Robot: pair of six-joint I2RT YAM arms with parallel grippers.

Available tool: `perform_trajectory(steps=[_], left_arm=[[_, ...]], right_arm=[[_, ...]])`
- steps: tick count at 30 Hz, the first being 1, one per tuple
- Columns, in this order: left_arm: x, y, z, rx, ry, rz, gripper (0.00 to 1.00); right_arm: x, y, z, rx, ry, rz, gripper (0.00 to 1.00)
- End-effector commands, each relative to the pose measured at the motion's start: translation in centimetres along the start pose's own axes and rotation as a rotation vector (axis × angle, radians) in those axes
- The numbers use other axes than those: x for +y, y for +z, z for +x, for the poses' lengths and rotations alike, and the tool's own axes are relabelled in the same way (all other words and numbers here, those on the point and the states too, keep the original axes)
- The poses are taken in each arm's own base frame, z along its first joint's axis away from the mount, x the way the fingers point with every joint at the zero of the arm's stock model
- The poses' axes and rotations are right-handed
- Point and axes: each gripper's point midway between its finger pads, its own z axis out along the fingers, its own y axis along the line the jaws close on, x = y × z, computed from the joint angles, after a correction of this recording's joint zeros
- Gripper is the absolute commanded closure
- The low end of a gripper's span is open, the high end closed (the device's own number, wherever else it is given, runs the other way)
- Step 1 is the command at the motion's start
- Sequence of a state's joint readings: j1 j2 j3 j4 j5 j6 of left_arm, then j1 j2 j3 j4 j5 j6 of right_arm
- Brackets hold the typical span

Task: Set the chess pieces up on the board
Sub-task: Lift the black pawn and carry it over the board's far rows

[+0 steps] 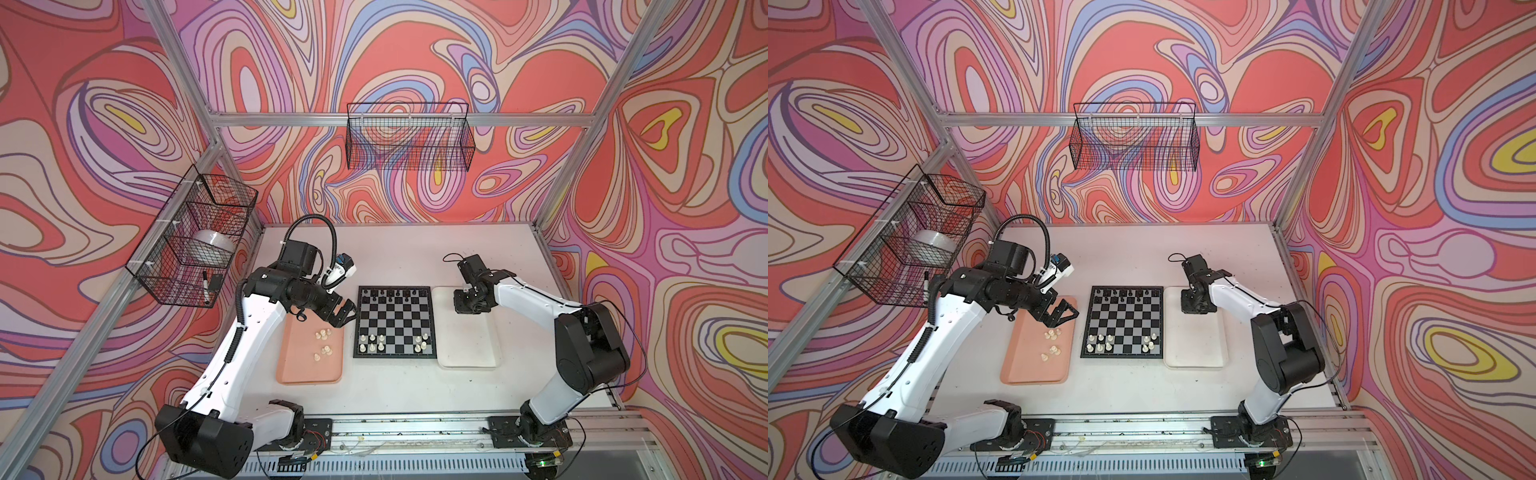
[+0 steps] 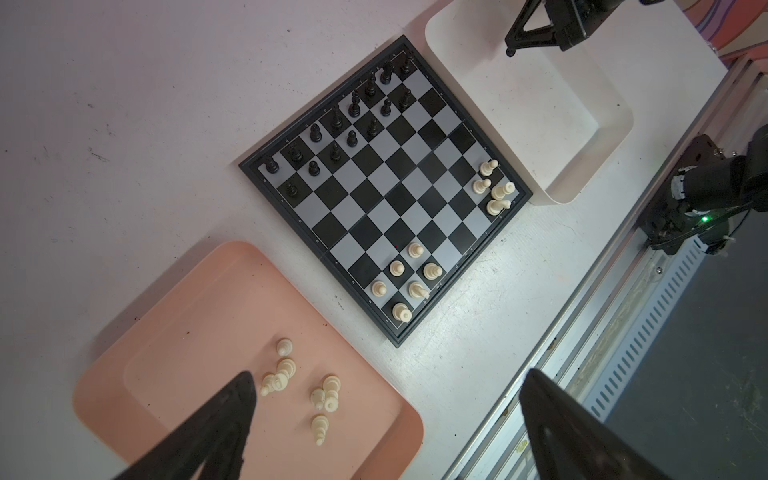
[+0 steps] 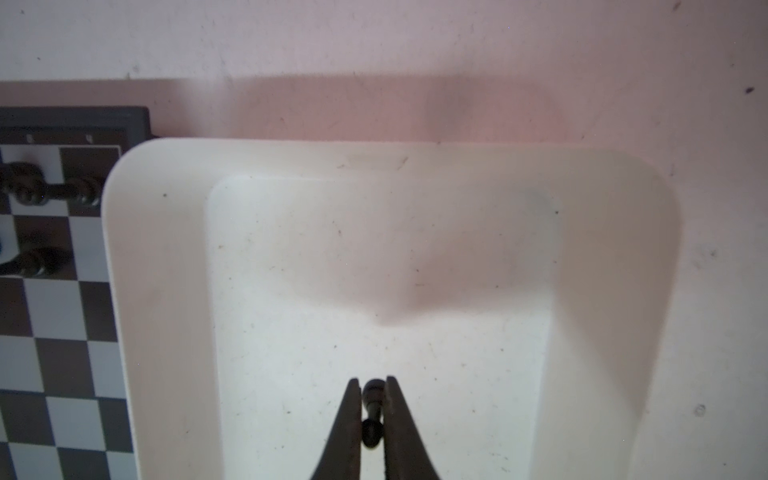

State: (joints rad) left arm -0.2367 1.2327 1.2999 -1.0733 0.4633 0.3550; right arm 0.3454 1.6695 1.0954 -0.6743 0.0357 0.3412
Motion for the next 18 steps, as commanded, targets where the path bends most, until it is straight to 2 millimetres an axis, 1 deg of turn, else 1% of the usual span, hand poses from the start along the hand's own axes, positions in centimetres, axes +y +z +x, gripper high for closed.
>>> perform_trajectory(steps=[1, 10, 13, 18], left_arm=[[-0.4, -0.3, 0.3, -0.004, 0.010, 0.001, 0.00], [-0.4, -0.3, 0.3, -0.007, 0.010, 0.001, 0.00], [-0.4, -0.2, 0.3, -0.008, 0.012, 0.000, 0.00], [-0.5, -0.3, 0.2, -0.013, 0.011, 0.001, 0.00]], right_arm=[[0.2, -1.5, -1.0, -0.038, 0.004, -0.015, 0.90], [1.4, -2.5, -2.0, -0.059, -0.007, -0.038, 0.90], [2.2, -2.9, -2.4, -0.066, -0.017, -0.048, 0.90], [4.1, -3.4, -3.1, -0.080, -0.048, -0.058, 0.90]])
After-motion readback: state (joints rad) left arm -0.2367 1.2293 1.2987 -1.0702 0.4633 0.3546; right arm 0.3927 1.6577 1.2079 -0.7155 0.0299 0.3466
